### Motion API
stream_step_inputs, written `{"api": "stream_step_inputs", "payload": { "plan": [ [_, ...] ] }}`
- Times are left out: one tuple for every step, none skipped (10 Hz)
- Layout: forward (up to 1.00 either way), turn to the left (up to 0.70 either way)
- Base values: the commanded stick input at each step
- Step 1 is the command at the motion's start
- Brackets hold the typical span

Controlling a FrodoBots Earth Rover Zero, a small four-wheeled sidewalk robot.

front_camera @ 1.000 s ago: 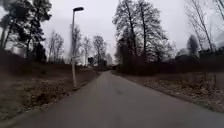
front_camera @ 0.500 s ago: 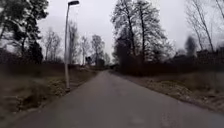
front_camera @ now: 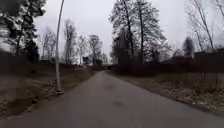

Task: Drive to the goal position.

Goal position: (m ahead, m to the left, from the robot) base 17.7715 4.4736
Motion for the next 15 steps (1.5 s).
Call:
{"api": "stream_step_inputs", "payload": {
  "plan": [
    [1.0, 0.4],
    [1.0, 0.39],
    [1.0, 0.39],
    [1.0, 0.39],
    [1.0, 0.39],
    [1.0, 0.4],
    [1.0, 0.4],
    [1.0, 0.4],
    [1.0, 0.4],
    [1.0, 0.31],
    [1.0, 0.14],
    [1.0, 0.05],
    [1.0, 0.0],
    [1.0, 0.0],
    [1.0, 0.0]
  ]
}}
